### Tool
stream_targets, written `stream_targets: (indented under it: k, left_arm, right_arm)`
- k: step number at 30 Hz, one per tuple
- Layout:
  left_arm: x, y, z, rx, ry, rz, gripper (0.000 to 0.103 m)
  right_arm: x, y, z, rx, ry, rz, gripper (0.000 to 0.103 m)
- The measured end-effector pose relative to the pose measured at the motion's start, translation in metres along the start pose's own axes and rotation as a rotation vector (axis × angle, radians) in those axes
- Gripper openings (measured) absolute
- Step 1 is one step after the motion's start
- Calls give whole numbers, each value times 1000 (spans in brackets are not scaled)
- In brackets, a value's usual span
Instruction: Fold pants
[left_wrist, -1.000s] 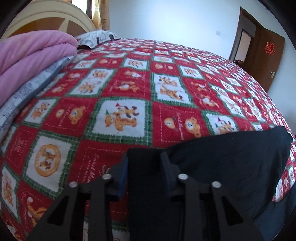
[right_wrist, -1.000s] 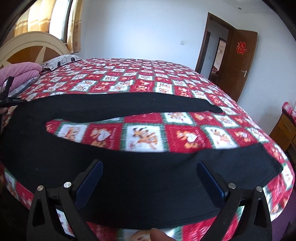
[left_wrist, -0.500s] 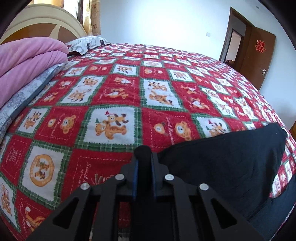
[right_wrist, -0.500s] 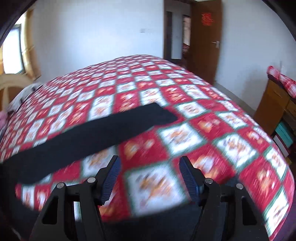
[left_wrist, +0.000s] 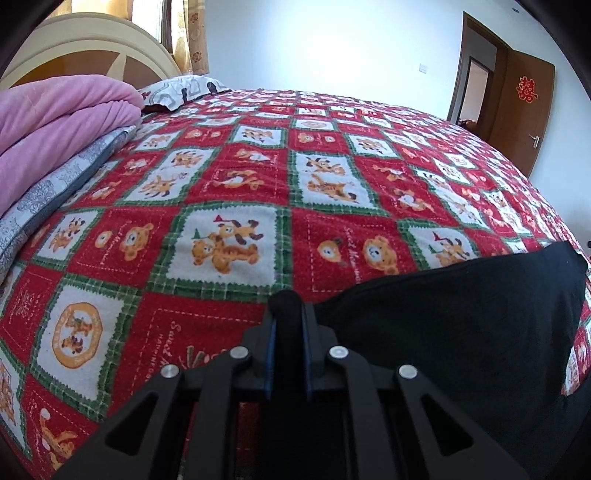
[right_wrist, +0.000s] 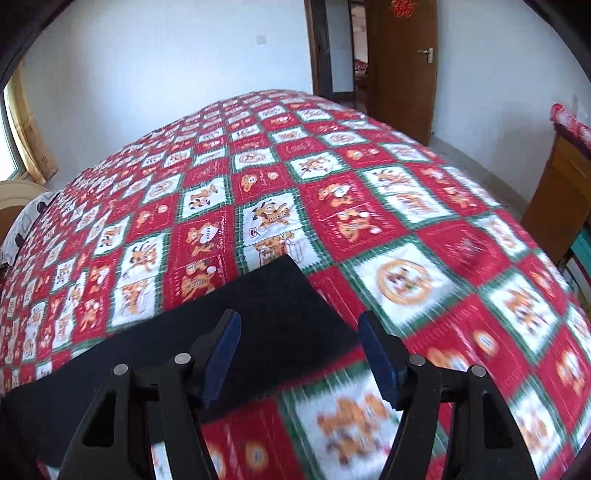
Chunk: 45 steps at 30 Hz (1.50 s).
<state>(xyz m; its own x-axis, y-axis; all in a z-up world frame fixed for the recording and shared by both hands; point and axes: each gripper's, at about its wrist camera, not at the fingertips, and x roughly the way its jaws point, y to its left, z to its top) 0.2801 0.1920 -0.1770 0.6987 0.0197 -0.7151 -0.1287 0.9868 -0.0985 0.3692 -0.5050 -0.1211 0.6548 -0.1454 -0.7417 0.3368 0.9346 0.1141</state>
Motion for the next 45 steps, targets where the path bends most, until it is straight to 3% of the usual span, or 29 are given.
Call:
stream_targets:
  k: [7,12,15,19,22,26,28,34,45]
  left_arm:
    - [2,5,-1,-24,1,-30,13]
    - [6,17,0,-94,14,-112,13]
    - [6,15,-1,-97,14,-116,13]
    - [6,15,-1,-95,17,-116,13]
    - [7,14,1,-86,17,-107,13]
    - [6,14,0,-85,16,-106,13]
    - [6,13,0,-81,15,-100,13]
    - [1,13,4,-72,7,-90,12]
    - [-38,16,13,-108,-101,-143,12]
  right_arm:
    - [60,1,28,-36,37,-7,67]
    - [102,-6,40,-27,136,26,67]
    - [107,-4,39,-60,140,30,64]
    - [108,-2,37,-90,142,55,50]
    - [108,0,38,-96,150,97,28]
    - [108,9,36,-119,157,101,14]
    - [106,9,36,-105,147,101,8]
    - [83,11,33,-110,92,71,7]
    - [-9,5,28,-168,-98,90,7]
